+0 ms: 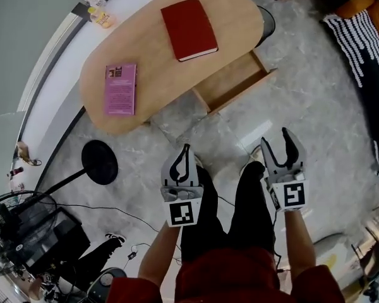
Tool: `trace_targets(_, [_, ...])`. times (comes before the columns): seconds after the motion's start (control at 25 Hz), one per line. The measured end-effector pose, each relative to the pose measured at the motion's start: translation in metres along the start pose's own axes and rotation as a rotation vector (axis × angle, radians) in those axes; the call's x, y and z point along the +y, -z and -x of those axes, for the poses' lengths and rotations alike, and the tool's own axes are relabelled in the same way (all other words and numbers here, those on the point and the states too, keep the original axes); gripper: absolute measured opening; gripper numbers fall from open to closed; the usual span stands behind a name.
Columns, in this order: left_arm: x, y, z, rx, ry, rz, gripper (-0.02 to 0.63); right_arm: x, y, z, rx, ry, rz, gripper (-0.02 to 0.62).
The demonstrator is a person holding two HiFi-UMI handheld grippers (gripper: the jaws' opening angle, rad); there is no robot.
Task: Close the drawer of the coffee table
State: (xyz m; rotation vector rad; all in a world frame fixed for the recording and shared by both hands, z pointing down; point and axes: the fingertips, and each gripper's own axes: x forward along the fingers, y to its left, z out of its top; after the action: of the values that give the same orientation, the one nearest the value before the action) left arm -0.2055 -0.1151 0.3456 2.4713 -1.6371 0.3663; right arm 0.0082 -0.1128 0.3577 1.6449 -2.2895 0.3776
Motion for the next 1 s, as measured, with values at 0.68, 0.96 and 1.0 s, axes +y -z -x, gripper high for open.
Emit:
trace_targets(0.68, [0.009, 0.359, -0.129, 0.046, 0.096, -0.301, 0.008, -0.005, 0.305, -0.171, 0.011, -0.127, 0.061, 0.25])
trace_targets(0.96, [0.014, 0.427, -0.173, -0.04, 0.142, -0.231, 0.008, -0.009, 0.357, -0.217, -0.09, -0.195, 0.078, 0.266])
trace_targets(1.0, [0.016, 0.434, -0.18, -0.043, 0.145, -0.215, 0.008, -0.009, 0.362, -0.221, -0.107, -0.196, 0.09, 0.267])
